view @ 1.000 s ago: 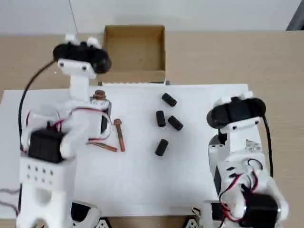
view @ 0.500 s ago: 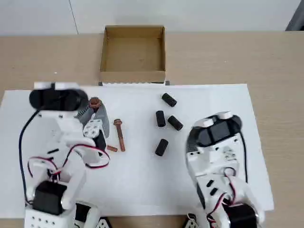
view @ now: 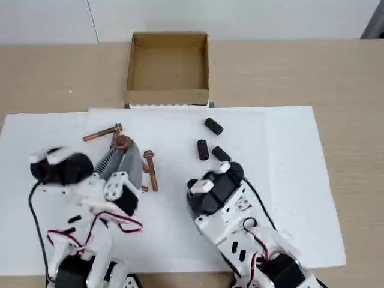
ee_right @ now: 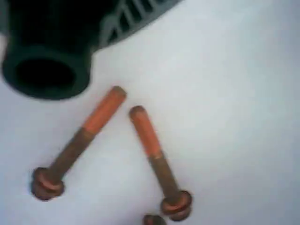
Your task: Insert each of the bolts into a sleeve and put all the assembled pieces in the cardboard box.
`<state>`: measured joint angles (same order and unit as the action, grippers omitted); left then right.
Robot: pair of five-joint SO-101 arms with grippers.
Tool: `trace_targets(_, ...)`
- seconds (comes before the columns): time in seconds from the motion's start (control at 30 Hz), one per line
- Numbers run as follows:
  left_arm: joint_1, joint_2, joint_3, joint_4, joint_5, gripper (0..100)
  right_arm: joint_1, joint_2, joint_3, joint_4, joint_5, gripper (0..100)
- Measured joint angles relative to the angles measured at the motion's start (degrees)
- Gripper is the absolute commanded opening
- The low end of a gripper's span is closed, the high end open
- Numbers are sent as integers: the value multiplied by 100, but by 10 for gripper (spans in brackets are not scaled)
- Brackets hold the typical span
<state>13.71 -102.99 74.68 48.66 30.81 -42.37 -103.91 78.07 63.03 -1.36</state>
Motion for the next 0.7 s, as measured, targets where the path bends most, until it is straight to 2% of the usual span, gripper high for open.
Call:
trace_targets(0.13,396,-9,18,0,457,5,-149,62,211,-246,0,2)
trace_targets(0.23,633,-26,18,-35,615,5,-255,26,369,-624,343,2)
trace_targets(0.43,721,-26,18,-413,712,5,-273,35,431,-923,598,2)
trace_targets(0.7,949,-26,18,-422,747,5,-273,35,431,-932,607,2)
